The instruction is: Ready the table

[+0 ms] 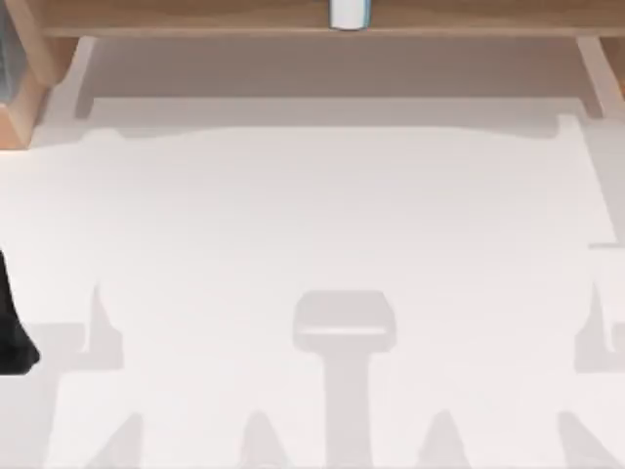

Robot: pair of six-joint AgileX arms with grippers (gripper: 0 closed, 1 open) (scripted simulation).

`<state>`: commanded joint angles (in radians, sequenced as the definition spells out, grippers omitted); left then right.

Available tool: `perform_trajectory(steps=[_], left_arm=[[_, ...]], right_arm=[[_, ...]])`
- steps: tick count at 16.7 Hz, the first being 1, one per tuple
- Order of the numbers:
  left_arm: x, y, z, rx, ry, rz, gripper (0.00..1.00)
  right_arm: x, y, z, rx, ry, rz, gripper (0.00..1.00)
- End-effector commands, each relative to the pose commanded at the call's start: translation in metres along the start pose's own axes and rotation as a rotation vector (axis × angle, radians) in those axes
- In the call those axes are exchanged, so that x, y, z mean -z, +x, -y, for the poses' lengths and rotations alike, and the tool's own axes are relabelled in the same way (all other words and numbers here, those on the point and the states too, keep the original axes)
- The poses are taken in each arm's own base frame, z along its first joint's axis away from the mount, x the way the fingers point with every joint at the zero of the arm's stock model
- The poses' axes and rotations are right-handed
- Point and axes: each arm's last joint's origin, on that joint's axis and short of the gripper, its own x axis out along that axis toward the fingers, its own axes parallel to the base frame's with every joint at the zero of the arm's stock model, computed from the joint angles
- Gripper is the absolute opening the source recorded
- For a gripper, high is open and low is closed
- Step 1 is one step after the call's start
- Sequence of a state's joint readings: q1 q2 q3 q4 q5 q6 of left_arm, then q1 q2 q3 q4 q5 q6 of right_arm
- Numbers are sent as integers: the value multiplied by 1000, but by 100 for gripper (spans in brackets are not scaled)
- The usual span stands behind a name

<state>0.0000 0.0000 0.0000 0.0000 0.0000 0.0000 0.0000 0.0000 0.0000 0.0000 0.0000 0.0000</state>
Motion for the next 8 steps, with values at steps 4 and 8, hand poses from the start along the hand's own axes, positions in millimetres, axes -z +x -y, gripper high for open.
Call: perform_trajectory(steps=[4,8], left_arm=[[0,0,0,0,0,0,100],[0,0,0,0,0,0,100]], right_arm=[[-5,0,2,17,1,-27,100],[-39,4,11,108,9,-172,100]])
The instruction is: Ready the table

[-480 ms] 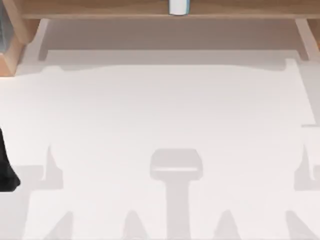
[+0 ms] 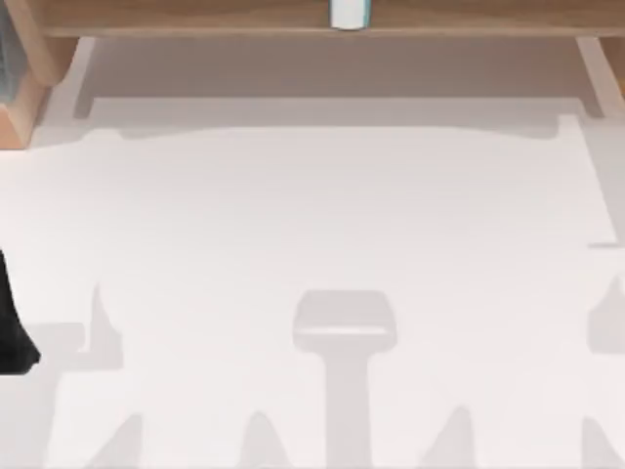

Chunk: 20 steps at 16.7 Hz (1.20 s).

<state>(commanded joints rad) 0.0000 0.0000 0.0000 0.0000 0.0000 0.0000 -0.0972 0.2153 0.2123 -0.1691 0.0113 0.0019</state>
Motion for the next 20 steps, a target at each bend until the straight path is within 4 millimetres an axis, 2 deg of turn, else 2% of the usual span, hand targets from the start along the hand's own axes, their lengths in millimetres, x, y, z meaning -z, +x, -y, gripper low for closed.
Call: perform_trajectory(steps=[3,6,9,11,13,16,18,20], left_arm=[[0,0,0,0,0,0,100],[0,0,0,0,0,0,100],[0,0,0,0,0,0,100],[0,0,0,0,0,0,100],[0,0,0,0,0,0,100],[0,0,0,0,0,0,100],[0,0,0,0,0,0,100],[0,0,0,0,0,0,100]], right_arm=[[-48,9,9,82,14,-160,100],[-109,40,23,149,32,-336,100],[-159,100,47,200,53,-528,100],[-175,152,68,221,69,-671,100],[-172,207,89,222,83,-819,100],[-140,282,113,193,95,-1025,100],[-110,321,122,163,97,-1138,100],[-81,349,125,131,94,-1222,100]])
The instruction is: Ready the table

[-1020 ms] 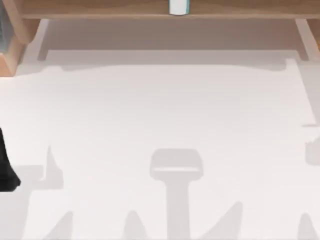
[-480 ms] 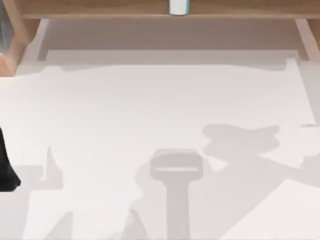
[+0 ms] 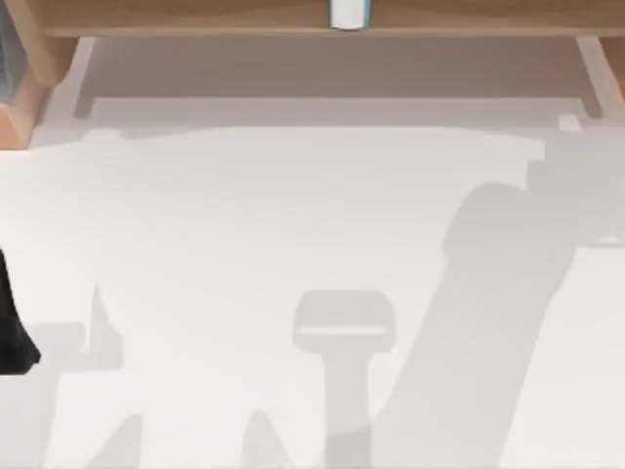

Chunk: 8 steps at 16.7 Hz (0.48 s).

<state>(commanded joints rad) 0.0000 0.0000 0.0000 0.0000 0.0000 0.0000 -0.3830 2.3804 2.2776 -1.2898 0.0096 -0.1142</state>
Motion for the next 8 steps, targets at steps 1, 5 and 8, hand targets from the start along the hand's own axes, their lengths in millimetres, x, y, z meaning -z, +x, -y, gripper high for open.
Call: perform_trajectory(steps=[1,5,8], left_arm=[[0,0,0,0,0,0,100],[0,0,0,0,0,0,100],[0,0,0,0,0,0,100]], right_arm=[[-5,16,-1,-8,-10,-31,100],[-17,51,-8,-29,-36,-77,100],[-18,54,-9,-30,-39,-77,100]])
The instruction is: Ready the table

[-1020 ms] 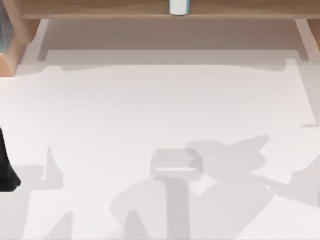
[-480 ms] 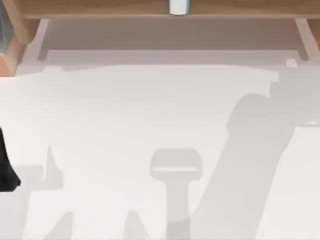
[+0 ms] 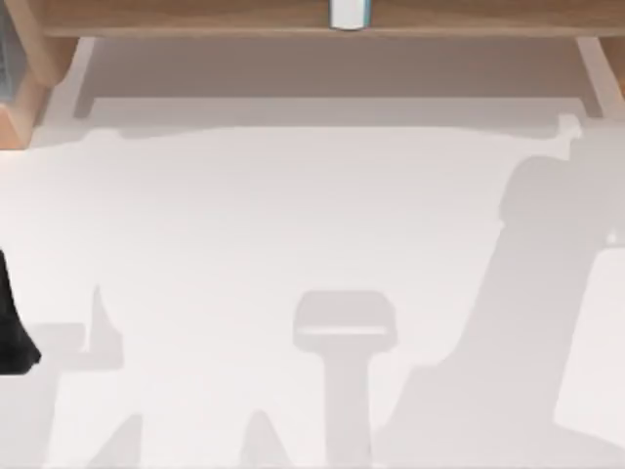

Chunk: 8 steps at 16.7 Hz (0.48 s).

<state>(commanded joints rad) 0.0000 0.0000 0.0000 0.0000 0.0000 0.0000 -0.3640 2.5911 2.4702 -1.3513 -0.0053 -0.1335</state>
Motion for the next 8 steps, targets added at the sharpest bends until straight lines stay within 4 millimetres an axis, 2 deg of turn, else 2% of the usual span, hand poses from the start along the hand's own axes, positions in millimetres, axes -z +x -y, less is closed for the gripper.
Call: perform_trajectory(steps=[8], left_arm=[[0,0,0,0,0,0,100]], right_arm=[[2,4,3,0,1,0,100]])
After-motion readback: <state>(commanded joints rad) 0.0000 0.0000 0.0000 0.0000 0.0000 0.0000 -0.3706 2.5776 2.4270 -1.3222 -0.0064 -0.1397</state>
